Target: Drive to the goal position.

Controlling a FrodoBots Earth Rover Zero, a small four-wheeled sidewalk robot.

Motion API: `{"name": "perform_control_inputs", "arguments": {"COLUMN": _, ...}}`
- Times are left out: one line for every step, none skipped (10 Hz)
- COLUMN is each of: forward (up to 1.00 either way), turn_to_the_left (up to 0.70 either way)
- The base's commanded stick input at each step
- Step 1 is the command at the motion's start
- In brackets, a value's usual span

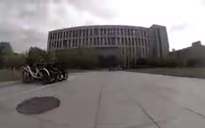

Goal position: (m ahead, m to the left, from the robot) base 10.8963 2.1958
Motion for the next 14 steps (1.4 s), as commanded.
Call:
{"name": "perform_control_inputs", "arguments": {"forward": 1.00, "turn_to_the_left": 0.02}}
{"name": "perform_control_inputs", "arguments": {"forward": 1.00, "turn_to_the_left": 0.02}}
{"name": "perform_control_inputs", "arguments": {"forward": 1.00, "turn_to_the_left": 0.02}}
{"name": "perform_control_inputs", "arguments": {"forward": 1.00, "turn_to_the_left": 0.02}}
{"name": "perform_control_inputs", "arguments": {"forward": 1.00, "turn_to_the_left": 0.02}}
{"name": "perform_control_inputs", "arguments": {"forward": 1.00, "turn_to_the_left": 0.02}}
{"name": "perform_control_inputs", "arguments": {"forward": 1.00, "turn_to_the_left": 0.40}}
{"name": "perform_control_inputs", "arguments": {"forward": 1.00, "turn_to_the_left": 0.13}}
{"name": "perform_control_inputs", "arguments": {"forward": 1.00, "turn_to_the_left": 0.03}}
{"name": "perform_control_inputs", "arguments": {"forward": 1.00, "turn_to_the_left": 0.02}}
{"name": "perform_control_inputs", "arguments": {"forward": 1.00, "turn_to_the_left": 0.02}}
{"name": "perform_control_inputs", "arguments": {"forward": 1.00, "turn_to_the_left": 0.02}}
{"name": "perform_control_inputs", "arguments": {"forward": 1.00, "turn_to_the_left": 0.02}}
{"name": "perform_control_inputs", "arguments": {"forward": 1.00, "turn_to_the_left": 0.02}}
